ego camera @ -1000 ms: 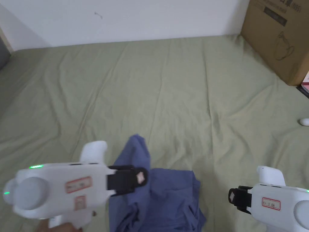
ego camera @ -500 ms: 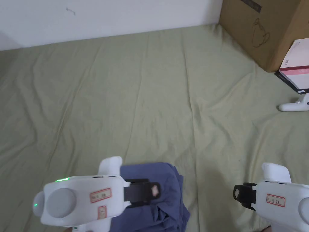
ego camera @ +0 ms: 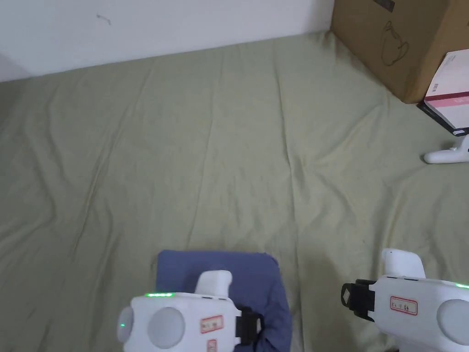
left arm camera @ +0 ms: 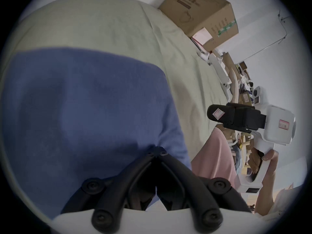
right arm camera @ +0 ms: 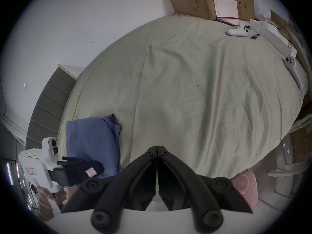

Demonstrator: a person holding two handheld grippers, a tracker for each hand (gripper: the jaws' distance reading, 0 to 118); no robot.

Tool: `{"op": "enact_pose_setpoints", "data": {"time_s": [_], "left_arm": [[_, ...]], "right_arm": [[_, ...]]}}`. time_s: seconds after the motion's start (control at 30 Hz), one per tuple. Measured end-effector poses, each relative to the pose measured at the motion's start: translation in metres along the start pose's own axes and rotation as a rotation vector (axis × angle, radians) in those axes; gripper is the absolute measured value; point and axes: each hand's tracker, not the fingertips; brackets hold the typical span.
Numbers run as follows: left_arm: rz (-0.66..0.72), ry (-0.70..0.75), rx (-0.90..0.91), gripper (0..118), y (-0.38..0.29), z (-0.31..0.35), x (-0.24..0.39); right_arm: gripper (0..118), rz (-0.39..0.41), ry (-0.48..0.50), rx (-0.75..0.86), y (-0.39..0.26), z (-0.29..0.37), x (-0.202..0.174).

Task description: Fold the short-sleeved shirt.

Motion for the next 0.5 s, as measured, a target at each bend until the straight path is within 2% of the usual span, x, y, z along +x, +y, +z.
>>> {"op": "enact_pose_setpoints", "data": {"time_s": [0.17, 0.3, 0.5], "left_arm": [[-0.045, -0.037, -0.024, 0, 0.0, -0.016, 0.021], [-0.03, -0.086, -0.041, 0, -0.001, -0.015, 0.025], [-0.019, -0.183, 0.014, 0, -0.004, 0.022, 0.018]], "right_arm": [[1, -0.014, -0.013, -0.001, -0.002, 0.002, 0.007], [1, -0.014, -0.016, -0.001, -0.001, 0.003, 0.007], [1, 0.017, -0.014, -0.004, 0.003, 0.002, -0.006]]}}
